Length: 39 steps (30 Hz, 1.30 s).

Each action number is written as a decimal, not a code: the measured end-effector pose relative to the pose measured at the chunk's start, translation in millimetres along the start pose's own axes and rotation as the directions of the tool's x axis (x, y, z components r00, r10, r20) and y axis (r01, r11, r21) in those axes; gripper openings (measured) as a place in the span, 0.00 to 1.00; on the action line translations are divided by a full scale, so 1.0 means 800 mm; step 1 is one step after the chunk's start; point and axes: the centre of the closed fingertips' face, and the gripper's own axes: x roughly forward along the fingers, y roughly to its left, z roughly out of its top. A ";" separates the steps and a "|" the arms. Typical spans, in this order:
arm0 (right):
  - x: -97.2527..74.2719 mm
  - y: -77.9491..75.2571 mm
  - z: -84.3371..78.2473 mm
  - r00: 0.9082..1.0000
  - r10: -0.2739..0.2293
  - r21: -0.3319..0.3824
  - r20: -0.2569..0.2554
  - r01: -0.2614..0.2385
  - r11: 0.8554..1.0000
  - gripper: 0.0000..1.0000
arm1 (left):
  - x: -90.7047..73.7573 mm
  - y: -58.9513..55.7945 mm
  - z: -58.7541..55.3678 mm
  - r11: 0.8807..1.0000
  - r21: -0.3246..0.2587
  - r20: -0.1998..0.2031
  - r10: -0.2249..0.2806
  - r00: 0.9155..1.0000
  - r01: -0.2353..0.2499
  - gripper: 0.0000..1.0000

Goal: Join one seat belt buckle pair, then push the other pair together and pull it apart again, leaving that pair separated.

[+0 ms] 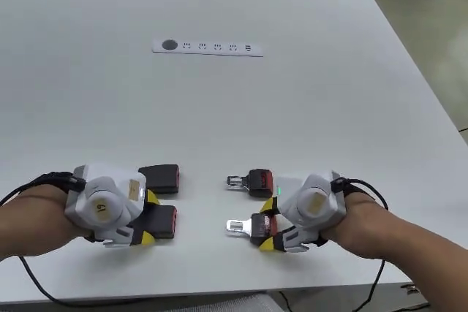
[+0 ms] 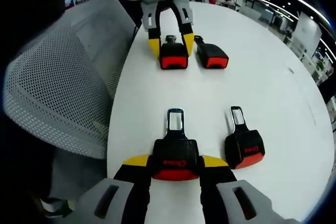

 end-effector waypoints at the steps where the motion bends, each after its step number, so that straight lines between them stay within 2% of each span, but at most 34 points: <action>1: 0.000 0.000 0.000 1.000 0.002 -0.003 0.001 -0.002 1.000 0.33 | 0.000 0.000 0.000 1.000 -0.004 0.001 0.002 1.000 -0.002 0.35; 10: 0.002 0.000 0.001 1.000 0.030 -0.029 0.003 -0.029 0.999 0.33 | 0.001 -0.006 0.002 1.000 -0.022 0.019 0.005 1.000 -0.005 0.35; 18: 0.003 -0.001 0.001 1.000 0.024 -0.027 -0.010 -0.024 0.999 0.34 | 0.001 -0.006 0.002 1.000 -0.031 0.022 0.001 1.000 -0.001 0.35; 21: 0.003 -0.006 0.000 1.000 0.010 -0.009 -0.015 -0.011 1.000 0.38 | 0.002 -0.006 0.001 0.999 -0.035 0.023 -0.001 1.000 0.001 0.35; 33: 0.002 -0.001 0.000 0.998 0.031 -0.031 -0.046 -0.033 0.999 0.39 | 0.004 -0.005 -0.002 0.999 -0.048 0.028 0.003 1.000 -0.001 0.35; 37: 0.001 -0.001 0.001 0.999 0.029 -0.036 -0.044 -0.030 0.999 0.39 | 0.003 -0.005 -0.002 0.999 -0.052 0.027 0.005 1.000 -0.003 0.35; 39: 0.000 -0.001 0.000 0.999 0.027 -0.036 -0.041 -0.029 0.999 0.33 | 0.003 -0.005 -0.001 0.999 -0.053 0.027 0.006 1.000 -0.004 0.35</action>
